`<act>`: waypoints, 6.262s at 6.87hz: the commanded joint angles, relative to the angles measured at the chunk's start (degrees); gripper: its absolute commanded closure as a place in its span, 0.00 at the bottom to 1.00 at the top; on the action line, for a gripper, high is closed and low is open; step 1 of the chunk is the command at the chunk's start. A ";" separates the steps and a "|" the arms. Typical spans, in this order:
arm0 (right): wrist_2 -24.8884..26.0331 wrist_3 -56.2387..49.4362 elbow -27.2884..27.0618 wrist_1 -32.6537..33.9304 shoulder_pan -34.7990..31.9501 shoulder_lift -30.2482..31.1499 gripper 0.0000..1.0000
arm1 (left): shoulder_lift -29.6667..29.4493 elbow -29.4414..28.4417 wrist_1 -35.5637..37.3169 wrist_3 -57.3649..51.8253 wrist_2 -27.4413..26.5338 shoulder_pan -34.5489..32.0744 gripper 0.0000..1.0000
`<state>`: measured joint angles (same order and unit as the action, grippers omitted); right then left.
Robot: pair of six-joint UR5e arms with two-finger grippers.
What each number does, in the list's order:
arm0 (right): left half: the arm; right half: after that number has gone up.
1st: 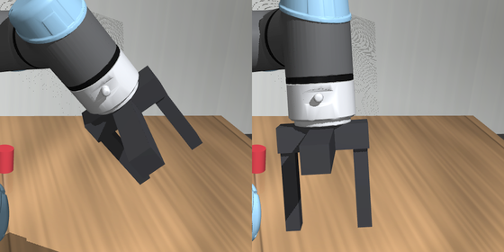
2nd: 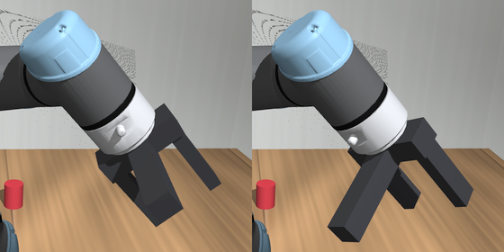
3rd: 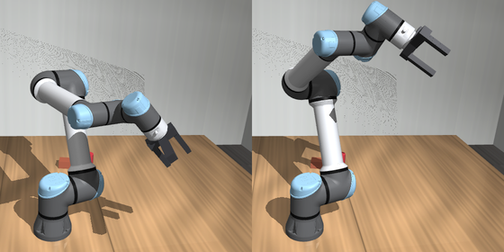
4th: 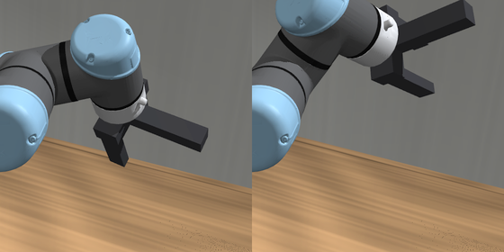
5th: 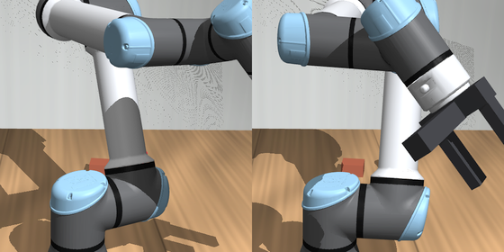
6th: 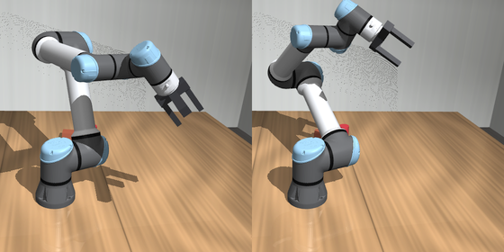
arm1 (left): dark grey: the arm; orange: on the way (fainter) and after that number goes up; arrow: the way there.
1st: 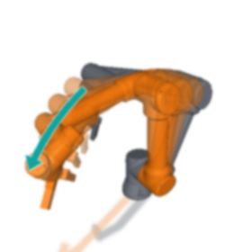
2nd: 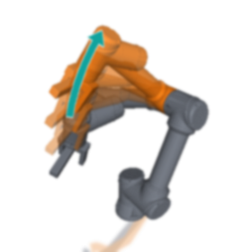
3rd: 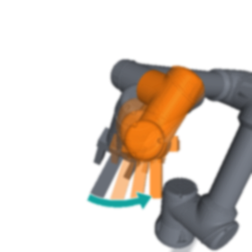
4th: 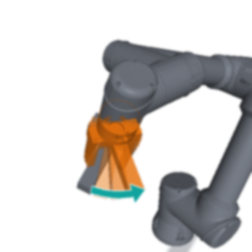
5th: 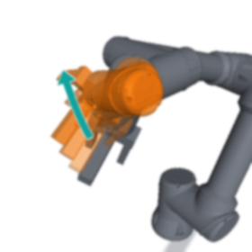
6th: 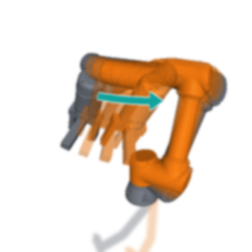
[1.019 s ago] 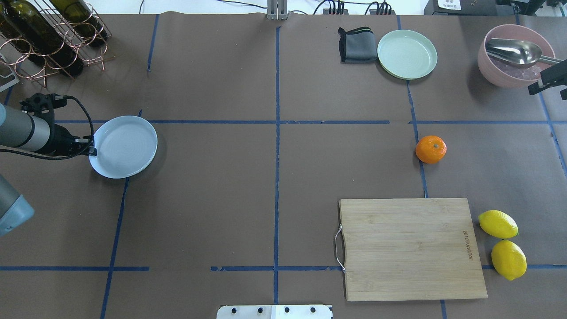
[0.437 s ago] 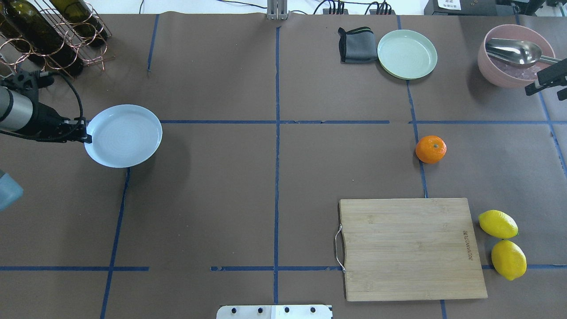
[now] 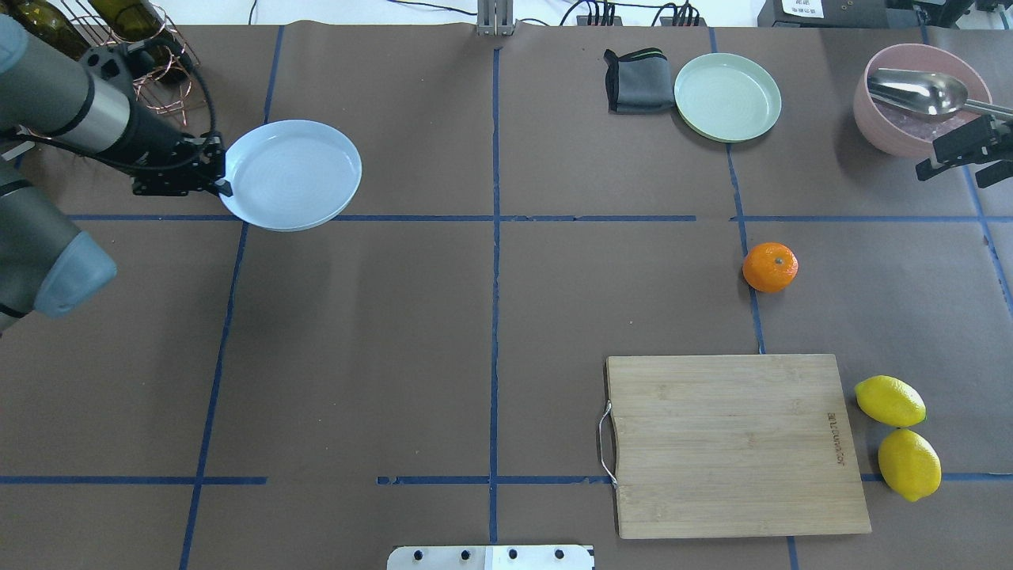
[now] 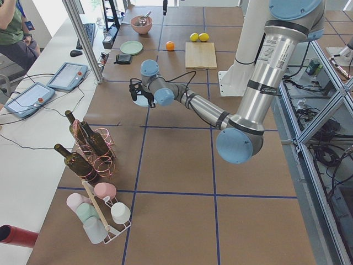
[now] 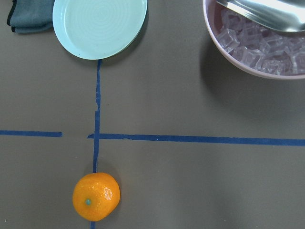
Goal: Pick orange to plate
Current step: 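Slide the blue plate toward center with left gripper while right arm reaches out, then release the plate and withdraw the left gripper while the right gripper grasps the orange, then carry the orange with the right gripper over the light blue plate, then lower the orange onto the plate and open the right gripper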
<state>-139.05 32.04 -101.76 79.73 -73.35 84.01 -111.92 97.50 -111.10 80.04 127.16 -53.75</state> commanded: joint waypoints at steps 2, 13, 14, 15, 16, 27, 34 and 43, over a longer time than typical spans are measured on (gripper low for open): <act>7.00 14.74 -0.80 -8.49 8.62 -0.95 0.00 | -11.36 -3.96 0.18 21.95 -12.96 17.32 1.00; 20.80 23.69 -0.19 -10.39 23.92 -2.71 0.00 | -11.56 3.46 7.36 10.97 -20.12 18.96 0.00; 23.53 23.42 0.94 -10.39 26.13 -2.71 0.00 | -11.48 4.71 9.04 8.84 -20.11 17.55 0.00; 25.21 23.16 2.00 -10.39 27.45 -2.71 0.00 | -10.34 4.98 8.97 8.64 -20.02 16.93 0.00; 25.49 22.72 2.70 -10.39 27.47 -2.71 0.00 | -10.24 4.98 9.06 8.64 -20.02 16.75 0.00; 23.75 23.42 1.14 -9.07 27.55 -7.70 1.00 | -7.53 5.86 13.54 -11.94 -18.09 6.93 0.00; 35.42 42.14 17.80 1.48 43.36 -39.69 1.00 | 16.71 14.21 12.84 -61.02 -13.60 -13.04 0.00; 34.47 34.38 1.90 22.13 38.21 -39.90 0.00 | 21.57 4.22 14.85 -89.40 -9.66 -29.98 0.00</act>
<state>-103.54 71.14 -91.80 92.07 -32.48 43.02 -90.32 104.51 -96.85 -3.94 115.77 -79.73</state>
